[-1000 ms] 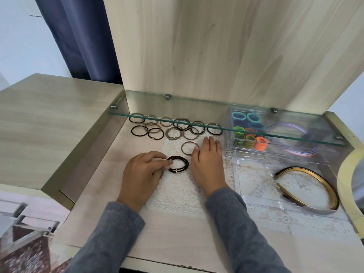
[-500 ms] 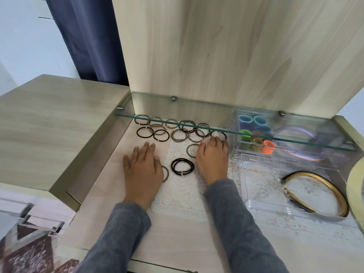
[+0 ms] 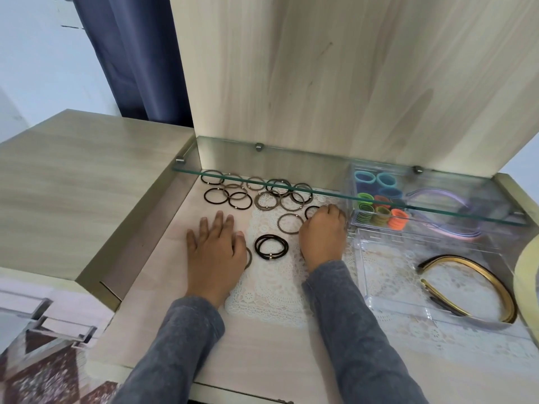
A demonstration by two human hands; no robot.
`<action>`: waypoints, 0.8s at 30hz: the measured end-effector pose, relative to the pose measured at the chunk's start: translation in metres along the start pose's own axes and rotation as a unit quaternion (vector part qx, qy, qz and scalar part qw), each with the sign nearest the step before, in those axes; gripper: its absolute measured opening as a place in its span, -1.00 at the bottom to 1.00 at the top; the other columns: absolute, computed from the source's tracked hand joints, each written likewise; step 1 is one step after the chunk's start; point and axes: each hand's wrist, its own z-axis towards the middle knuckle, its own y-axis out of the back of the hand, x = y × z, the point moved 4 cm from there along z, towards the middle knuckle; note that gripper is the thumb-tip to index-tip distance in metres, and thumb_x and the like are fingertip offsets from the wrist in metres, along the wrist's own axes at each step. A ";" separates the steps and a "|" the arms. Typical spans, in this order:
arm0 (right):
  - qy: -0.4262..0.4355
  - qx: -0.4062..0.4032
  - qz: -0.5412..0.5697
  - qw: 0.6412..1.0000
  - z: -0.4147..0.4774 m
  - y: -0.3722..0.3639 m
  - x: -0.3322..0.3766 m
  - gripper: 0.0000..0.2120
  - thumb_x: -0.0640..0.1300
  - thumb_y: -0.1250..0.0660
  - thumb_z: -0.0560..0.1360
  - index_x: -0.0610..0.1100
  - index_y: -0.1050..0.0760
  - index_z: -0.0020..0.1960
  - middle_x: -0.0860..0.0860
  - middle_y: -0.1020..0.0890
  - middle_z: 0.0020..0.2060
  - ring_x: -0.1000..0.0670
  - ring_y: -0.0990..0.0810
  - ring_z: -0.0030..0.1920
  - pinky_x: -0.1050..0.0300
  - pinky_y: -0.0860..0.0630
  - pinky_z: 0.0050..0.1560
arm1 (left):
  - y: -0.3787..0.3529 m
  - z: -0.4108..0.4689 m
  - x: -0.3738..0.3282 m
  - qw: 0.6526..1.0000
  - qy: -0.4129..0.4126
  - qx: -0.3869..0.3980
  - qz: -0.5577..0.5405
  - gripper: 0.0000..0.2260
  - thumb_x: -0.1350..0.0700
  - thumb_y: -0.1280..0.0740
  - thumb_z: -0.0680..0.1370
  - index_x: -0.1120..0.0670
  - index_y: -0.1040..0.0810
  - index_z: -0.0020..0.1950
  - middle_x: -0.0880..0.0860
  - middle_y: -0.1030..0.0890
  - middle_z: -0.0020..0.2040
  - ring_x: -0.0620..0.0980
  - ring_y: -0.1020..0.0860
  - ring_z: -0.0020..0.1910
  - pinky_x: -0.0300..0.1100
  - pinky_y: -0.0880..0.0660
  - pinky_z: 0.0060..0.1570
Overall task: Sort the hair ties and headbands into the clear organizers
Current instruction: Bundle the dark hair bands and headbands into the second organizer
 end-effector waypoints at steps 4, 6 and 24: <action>0.030 -0.001 -0.006 1.000 0.002 0.005 0.006 -0.71 -0.39 -0.21 0.43 -0.33 -0.49 0.14 -0.23 -0.57 0.06 -0.21 -0.54 0.08 -0.07 -0.52 0.05 | 0.000 0.000 0.001 1.000 0.001 -0.001 0.000 -0.52 -0.07 0.01 0.68 -0.04 -0.14 0.61 -0.05 -0.03 0.64 0.04 0.08 0.62 0.09 0.20 0.56; 0.029 -0.007 -0.009 1.000 0.004 0.007 0.006 -0.71 -0.40 -0.20 0.43 -0.34 -0.50 0.13 -0.24 -0.56 0.06 -0.22 -0.52 0.09 -0.06 -0.50 0.04 | 0.000 0.000 0.001 1.000 0.001 -0.001 0.000 -0.52 -0.07 0.00 0.68 -0.04 -0.15 0.61 -0.05 -0.04 0.64 0.04 0.07 0.62 0.09 0.19 0.56; 0.001 0.002 -0.023 1.000 0.006 0.012 0.008 -0.73 -0.37 -0.19 0.49 -0.31 -0.37 0.19 -0.23 -0.51 0.12 -0.21 -0.55 0.09 0.00 -0.50 0.03 | 0.001 0.001 0.000 1.000 0.004 0.000 0.007 -0.53 -0.09 0.04 0.69 -0.04 -0.17 0.61 -0.05 -0.07 0.63 0.05 0.04 0.61 0.09 0.16 0.56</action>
